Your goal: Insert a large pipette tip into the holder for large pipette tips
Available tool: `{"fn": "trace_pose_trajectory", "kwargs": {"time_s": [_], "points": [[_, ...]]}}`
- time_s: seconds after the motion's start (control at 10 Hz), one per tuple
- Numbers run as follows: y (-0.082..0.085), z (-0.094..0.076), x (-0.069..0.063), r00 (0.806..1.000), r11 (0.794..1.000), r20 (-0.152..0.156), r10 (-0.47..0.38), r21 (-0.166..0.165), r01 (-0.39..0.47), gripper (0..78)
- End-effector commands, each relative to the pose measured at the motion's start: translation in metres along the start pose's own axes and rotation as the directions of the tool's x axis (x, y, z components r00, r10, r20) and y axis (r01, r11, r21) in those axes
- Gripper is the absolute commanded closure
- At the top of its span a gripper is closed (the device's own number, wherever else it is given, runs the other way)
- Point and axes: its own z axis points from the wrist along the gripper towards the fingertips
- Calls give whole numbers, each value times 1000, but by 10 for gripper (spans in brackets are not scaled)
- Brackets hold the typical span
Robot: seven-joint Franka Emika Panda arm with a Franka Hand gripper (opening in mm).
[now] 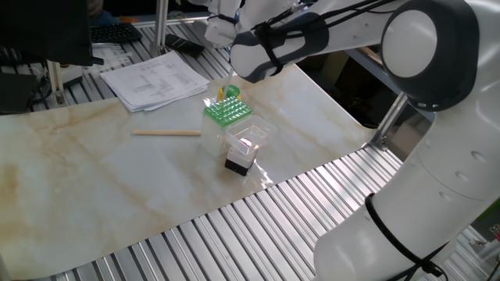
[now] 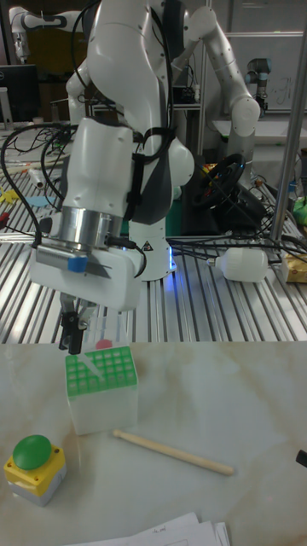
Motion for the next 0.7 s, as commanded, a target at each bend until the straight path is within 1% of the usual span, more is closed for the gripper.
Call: {"fn": "trace_pose_trajectory", "kwargs": {"time_s": [0.1,0.7], "points": [[1,0,0,1000,1000,6,-3,-3,3,764],[-1,3,4,1000,1000,18,-17,-7,18,764]]}}
